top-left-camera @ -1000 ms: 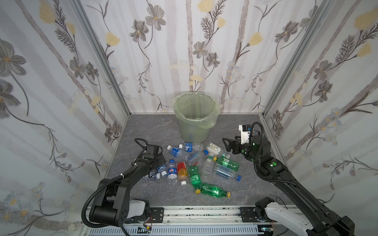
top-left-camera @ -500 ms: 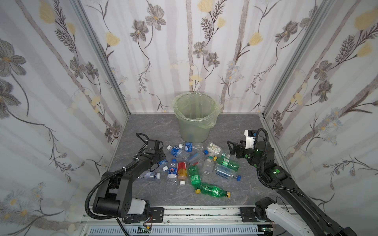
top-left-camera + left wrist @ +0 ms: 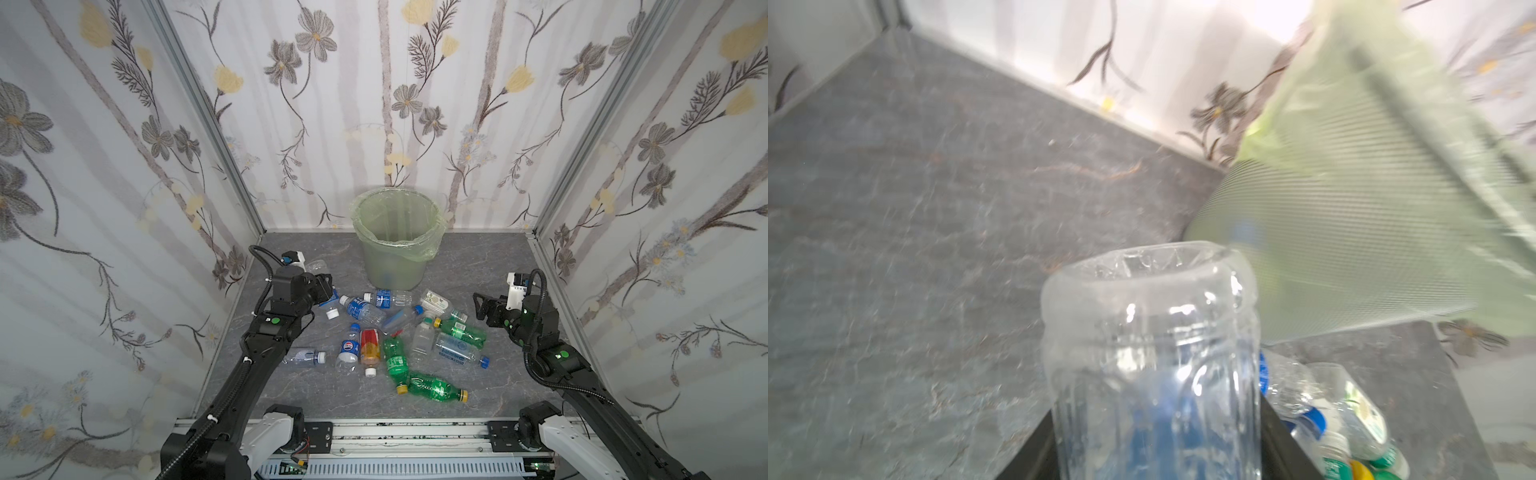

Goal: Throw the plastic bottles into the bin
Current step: 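Grasp a clear water bottle with the left gripper while the right gripper withdraws, then carry the bottle over the bin and release it with the left gripper, then grasp the leaf-print labelled bottle with the right gripper while the left gripper lowers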

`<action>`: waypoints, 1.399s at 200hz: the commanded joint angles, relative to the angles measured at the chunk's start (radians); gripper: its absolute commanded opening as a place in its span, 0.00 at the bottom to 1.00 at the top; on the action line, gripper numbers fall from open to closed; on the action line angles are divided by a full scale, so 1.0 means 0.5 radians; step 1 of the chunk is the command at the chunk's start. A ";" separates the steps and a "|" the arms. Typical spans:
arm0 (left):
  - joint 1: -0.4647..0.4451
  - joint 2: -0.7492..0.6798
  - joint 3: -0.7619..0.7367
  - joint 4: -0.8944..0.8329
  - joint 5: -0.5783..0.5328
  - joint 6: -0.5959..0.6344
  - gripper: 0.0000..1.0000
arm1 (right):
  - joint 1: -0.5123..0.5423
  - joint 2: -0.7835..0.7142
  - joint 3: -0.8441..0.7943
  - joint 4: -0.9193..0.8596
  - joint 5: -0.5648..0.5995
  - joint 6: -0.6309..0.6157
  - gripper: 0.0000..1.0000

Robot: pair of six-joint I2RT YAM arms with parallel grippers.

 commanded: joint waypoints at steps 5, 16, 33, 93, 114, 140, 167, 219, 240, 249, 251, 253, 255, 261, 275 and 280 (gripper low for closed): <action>-0.008 -0.120 0.161 0.019 0.321 0.131 0.51 | -0.004 0.001 -0.034 0.039 0.074 0.007 0.90; -0.022 -0.146 0.235 0.022 0.393 0.120 0.51 | -0.006 0.007 -0.045 0.039 0.077 0.008 0.90; -0.063 -0.126 0.373 0.036 0.462 0.095 0.51 | -0.006 0.010 -0.060 0.036 0.080 0.000 0.90; -0.375 0.822 1.464 0.250 0.345 0.035 0.54 | -0.006 0.024 -0.053 0.058 0.050 0.015 0.90; -0.405 1.343 1.983 0.222 0.287 -0.027 0.82 | -0.006 0.054 -0.037 0.038 0.006 0.049 0.90; -0.398 1.661 2.314 0.045 0.105 -0.026 1.00 | -0.001 0.118 0.016 -0.027 -0.064 0.050 0.89; -0.390 1.509 2.095 0.019 -0.025 0.029 1.00 | -0.001 0.168 0.061 -0.107 -0.125 -0.008 0.89; -0.309 0.826 1.227 -0.004 -0.055 0.085 1.00 | 0.008 0.427 0.167 -0.297 -0.316 -0.172 0.87; -0.295 0.523 0.811 -0.051 -0.123 0.075 1.00 | 0.023 0.575 0.241 -0.422 -0.346 -0.224 0.85; -0.291 0.387 0.651 -0.090 -0.179 0.052 1.00 | 0.040 0.633 0.262 -0.471 -0.349 -0.245 0.85; -0.290 0.363 0.621 -0.100 -0.194 0.047 1.00 | 0.044 0.651 0.271 -0.486 -0.348 -0.263 0.84; -0.290 0.335 0.592 -0.109 -0.204 0.040 1.00 | 0.049 0.664 0.276 -0.498 -0.349 -0.270 0.84; -0.291 0.314 0.564 -0.123 -0.213 0.033 1.00 | 0.052 0.670 0.278 -0.505 -0.349 -0.273 0.84; -0.290 0.238 0.483 -0.156 -0.233 0.020 1.00 | 0.062 0.704 0.291 -0.536 -0.349 -0.294 0.84; -0.292 0.091 0.328 -0.250 -0.253 -0.010 1.00 | 0.106 0.779 0.318 -0.604 -0.346 -0.337 0.83; -0.288 0.045 0.285 -0.286 -0.262 -0.025 1.00 | 0.121 0.800 0.325 -0.623 -0.344 -0.342 0.83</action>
